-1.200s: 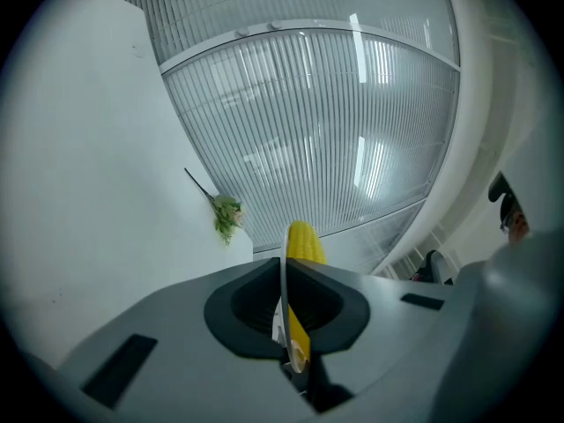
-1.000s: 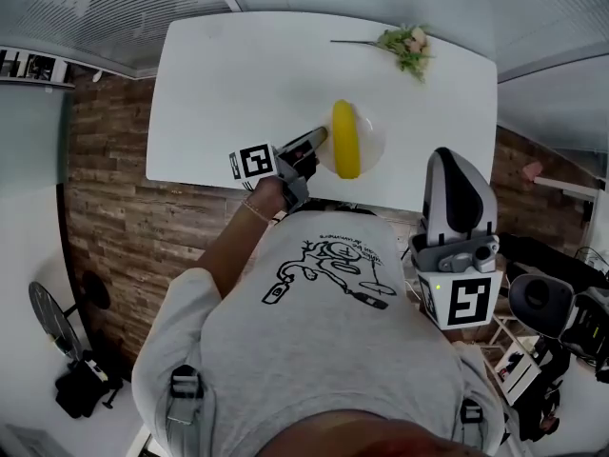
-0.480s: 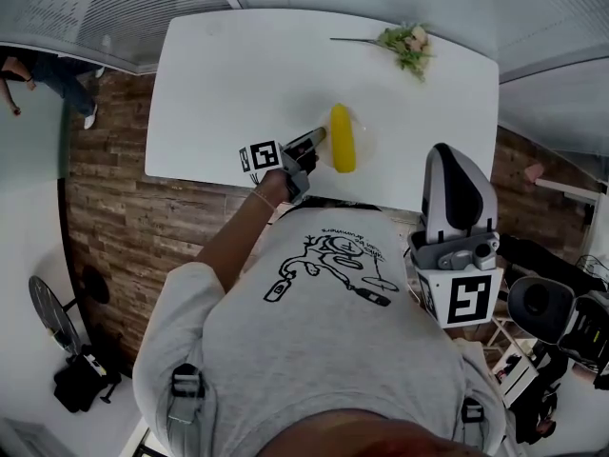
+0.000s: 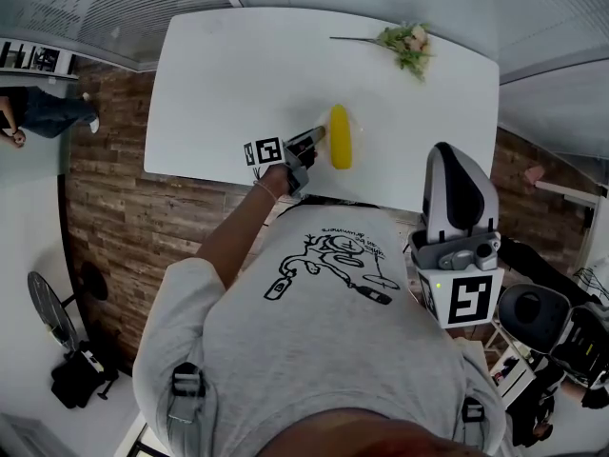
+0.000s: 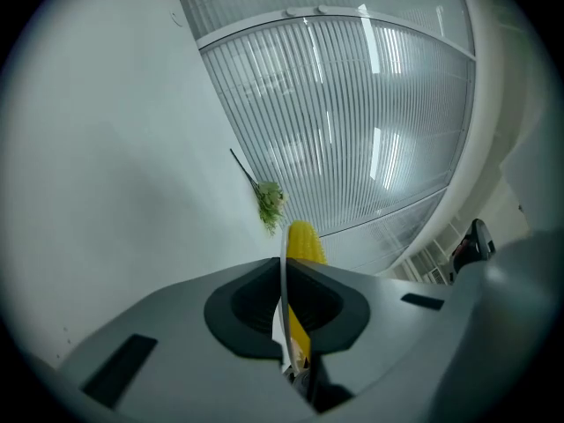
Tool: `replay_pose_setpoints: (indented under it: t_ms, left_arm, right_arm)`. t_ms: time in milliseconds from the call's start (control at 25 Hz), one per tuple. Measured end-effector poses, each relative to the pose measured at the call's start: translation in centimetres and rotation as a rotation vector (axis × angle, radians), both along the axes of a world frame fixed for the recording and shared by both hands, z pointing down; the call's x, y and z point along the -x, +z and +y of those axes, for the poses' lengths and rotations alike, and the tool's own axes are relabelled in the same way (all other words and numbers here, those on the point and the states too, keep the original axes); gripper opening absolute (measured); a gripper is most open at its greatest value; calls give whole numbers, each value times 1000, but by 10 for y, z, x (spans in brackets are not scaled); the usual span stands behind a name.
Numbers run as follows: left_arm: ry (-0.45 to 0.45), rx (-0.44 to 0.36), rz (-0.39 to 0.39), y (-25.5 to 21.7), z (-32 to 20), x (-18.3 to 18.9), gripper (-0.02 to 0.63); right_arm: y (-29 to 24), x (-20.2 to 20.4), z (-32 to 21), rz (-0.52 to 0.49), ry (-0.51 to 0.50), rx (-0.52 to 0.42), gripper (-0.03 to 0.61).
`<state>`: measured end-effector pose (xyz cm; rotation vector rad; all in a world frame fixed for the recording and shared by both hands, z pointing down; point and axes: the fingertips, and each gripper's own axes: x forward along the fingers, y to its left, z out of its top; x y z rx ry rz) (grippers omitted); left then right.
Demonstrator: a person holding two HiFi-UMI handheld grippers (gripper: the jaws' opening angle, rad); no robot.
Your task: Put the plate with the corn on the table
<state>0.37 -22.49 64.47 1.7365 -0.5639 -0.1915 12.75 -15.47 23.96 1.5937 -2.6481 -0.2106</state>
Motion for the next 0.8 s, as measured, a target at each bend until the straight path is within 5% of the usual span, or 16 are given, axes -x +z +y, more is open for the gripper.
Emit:
replay_pose_setpoints:
  t_ms: [800]
  left_arm:
    - [39, 72, -66, 64, 10, -5, 28]
  right_arm:
    - [4, -3, 11, 29, 0, 10, 6]
